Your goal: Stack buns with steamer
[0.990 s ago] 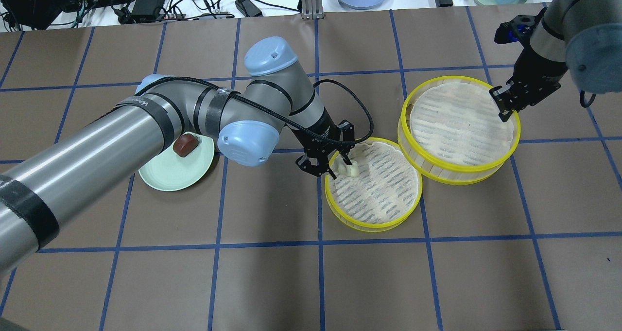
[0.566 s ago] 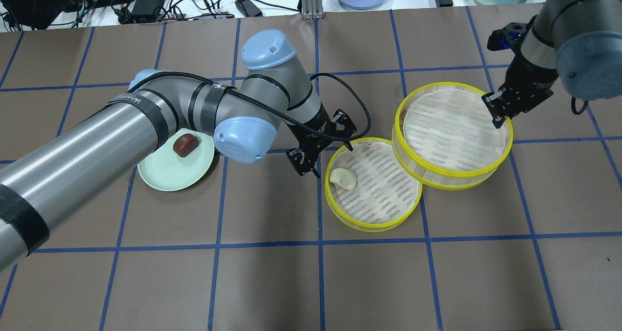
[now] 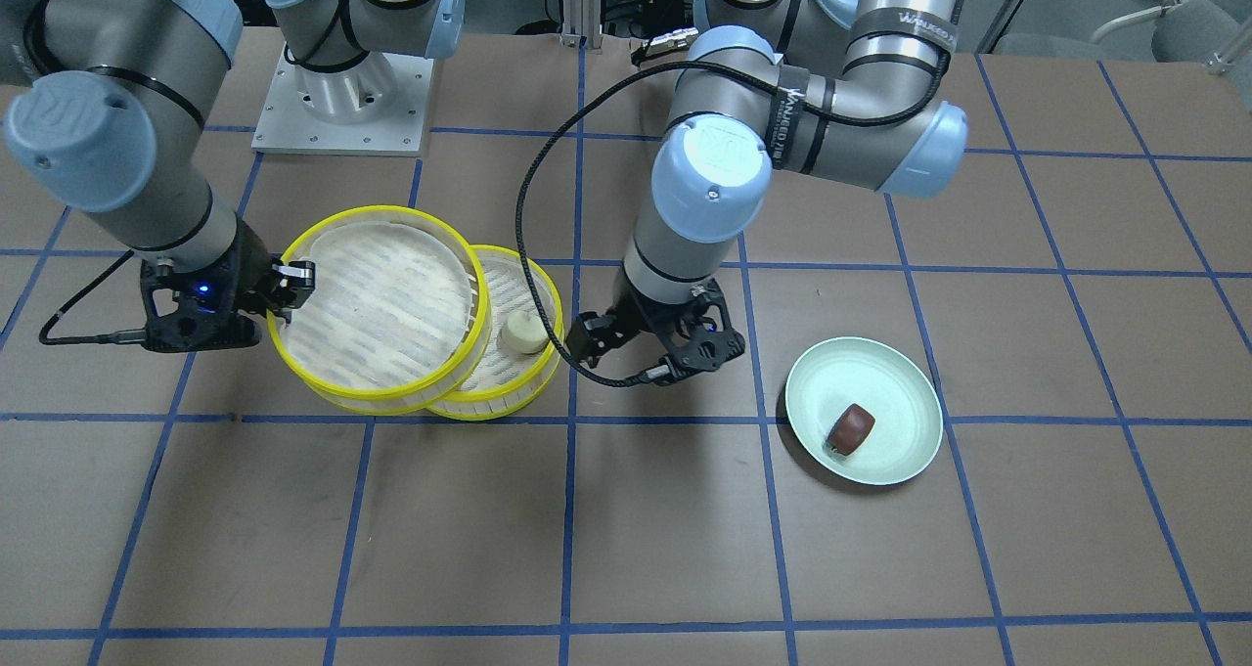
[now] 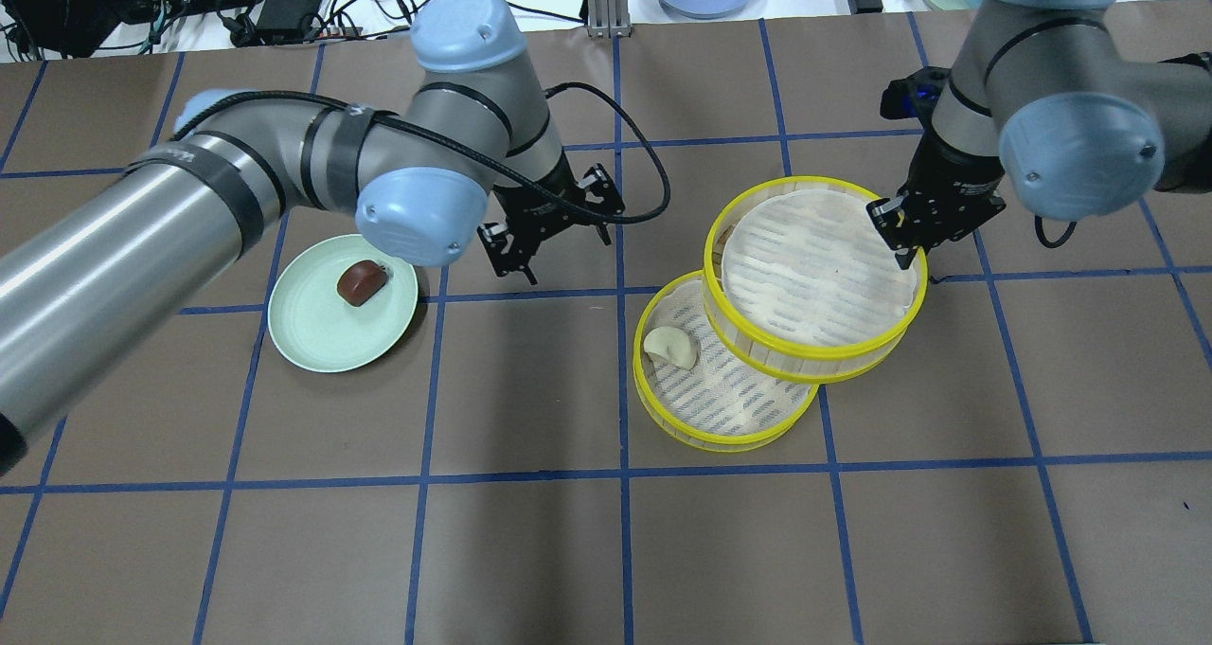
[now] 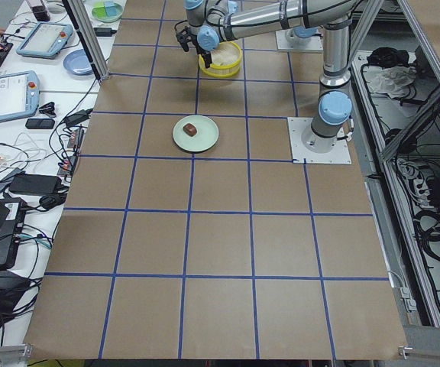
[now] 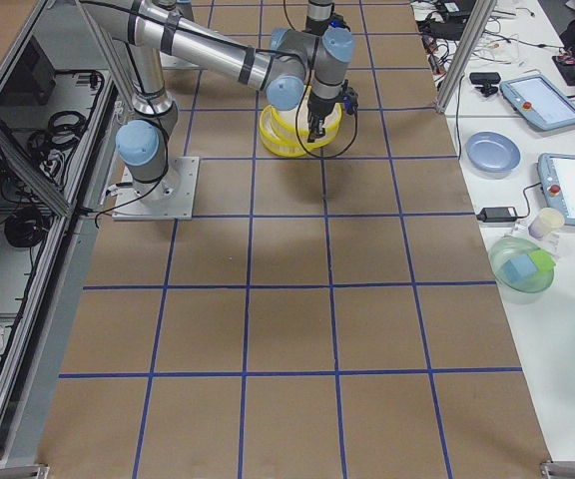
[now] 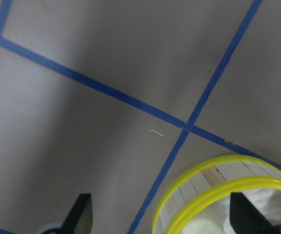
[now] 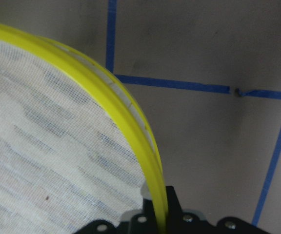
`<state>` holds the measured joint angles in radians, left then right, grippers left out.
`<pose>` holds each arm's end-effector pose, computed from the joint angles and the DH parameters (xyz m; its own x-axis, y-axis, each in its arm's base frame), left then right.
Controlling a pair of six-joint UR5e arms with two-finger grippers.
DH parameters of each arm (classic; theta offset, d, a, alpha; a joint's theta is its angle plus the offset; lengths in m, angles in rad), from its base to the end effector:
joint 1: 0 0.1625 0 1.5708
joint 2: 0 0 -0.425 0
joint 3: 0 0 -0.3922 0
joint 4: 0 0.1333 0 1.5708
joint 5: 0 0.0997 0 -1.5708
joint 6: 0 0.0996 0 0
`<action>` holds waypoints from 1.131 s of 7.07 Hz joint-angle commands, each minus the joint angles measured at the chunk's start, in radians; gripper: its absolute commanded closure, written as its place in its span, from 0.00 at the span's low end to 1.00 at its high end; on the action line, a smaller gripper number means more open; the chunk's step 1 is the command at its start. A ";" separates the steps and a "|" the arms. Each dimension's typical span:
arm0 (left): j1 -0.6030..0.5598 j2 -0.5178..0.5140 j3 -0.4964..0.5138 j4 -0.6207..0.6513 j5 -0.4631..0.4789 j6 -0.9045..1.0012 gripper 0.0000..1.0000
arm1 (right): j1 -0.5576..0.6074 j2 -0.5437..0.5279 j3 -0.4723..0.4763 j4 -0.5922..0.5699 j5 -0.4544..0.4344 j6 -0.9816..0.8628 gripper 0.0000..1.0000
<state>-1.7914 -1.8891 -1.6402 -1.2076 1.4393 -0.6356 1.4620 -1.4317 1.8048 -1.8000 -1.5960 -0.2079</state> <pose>-0.2726 -0.5469 0.3167 -0.9089 -0.4071 0.0909 -0.3987 0.9119 0.0975 0.0748 -0.5197 0.3276 -0.9949 -0.1004 -0.0052 -0.1001 0.9843 0.1455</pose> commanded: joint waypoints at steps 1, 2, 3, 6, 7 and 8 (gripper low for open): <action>0.194 0.027 0.020 -0.024 0.047 0.340 0.00 | 0.061 -0.001 0.048 -0.031 0.030 0.061 1.00; 0.248 0.027 0.011 -0.008 0.181 0.490 0.00 | 0.072 -0.004 0.063 -0.041 0.043 0.049 1.00; 0.274 0.025 0.005 -0.010 0.213 0.545 0.00 | 0.073 -0.007 0.089 -0.091 0.044 -0.005 1.00; 0.391 -0.001 -0.088 -0.018 0.204 0.655 0.00 | 0.077 -0.007 0.149 -0.213 0.050 -0.116 1.00; 0.394 -0.011 -0.125 -0.017 0.205 0.709 0.00 | 0.090 -0.006 0.154 -0.222 0.047 -0.123 1.00; 0.394 -0.027 -0.139 -0.017 0.199 0.750 0.00 | 0.121 0.002 0.154 -0.249 0.044 -0.123 1.00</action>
<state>-1.4040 -1.9002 -1.7504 -1.2243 1.6430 0.0608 1.5552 -1.4357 1.9560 -2.0227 -1.5496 -0.3274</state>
